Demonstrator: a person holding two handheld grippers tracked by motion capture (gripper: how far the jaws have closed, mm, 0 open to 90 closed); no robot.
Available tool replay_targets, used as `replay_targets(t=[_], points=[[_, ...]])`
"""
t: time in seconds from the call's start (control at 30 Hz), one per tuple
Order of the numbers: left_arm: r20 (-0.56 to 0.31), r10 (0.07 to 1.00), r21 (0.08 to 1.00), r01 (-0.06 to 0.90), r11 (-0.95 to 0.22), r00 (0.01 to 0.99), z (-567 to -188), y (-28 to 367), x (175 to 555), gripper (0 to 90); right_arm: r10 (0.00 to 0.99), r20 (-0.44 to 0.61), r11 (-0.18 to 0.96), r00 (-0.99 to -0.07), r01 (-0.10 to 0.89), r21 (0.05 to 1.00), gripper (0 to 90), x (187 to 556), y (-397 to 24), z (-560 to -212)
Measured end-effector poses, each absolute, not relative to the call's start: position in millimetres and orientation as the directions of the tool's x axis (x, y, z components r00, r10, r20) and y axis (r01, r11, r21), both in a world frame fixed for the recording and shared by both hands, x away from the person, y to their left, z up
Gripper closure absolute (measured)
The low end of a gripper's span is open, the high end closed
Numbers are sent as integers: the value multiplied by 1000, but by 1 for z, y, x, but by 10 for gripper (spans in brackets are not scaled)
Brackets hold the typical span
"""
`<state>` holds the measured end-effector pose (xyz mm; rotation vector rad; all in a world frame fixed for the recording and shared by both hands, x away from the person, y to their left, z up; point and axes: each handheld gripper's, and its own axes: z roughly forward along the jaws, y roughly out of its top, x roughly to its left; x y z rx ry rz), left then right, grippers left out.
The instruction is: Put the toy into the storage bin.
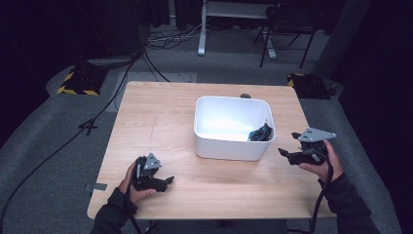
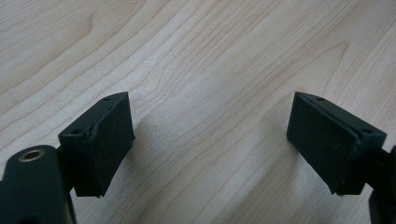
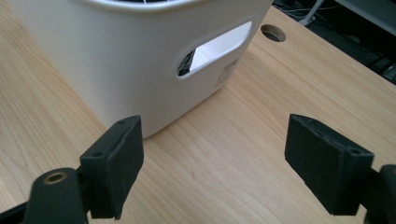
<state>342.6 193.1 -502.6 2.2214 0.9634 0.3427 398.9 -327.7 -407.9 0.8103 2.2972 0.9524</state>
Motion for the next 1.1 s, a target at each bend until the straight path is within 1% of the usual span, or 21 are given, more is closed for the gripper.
replay_targets(t=[0.3, 0.6, 0.77, 0.8, 1.1], points=[[-25, 723, 681, 540, -494, 691, -503, 193, 343, 149, 692, -214, 574, -689, 347, 742, 200, 394, -330, -424], [-23, 723, 682, 539, -494, 691, -503, 193, 343, 150, 677, -234, 606, -698, 349, 715, 201, 387, -334, -439], [-24, 722, 681, 540, -494, 691, -503, 193, 343, 150, 673, -228, 614, -703, 359, 703, 200, 384, -337, -447], [-24, 722, 681, 540, -494, 691, -503, 193, 343, 150, 685, -222, 605, -694, 372, 704, 200, 382, -336, -448], [-22, 722, 681, 539, -495, 691, -502, 193, 343, 150, 691, -200, 600, -695, 396, 695, 200, 375, -344, -463]])
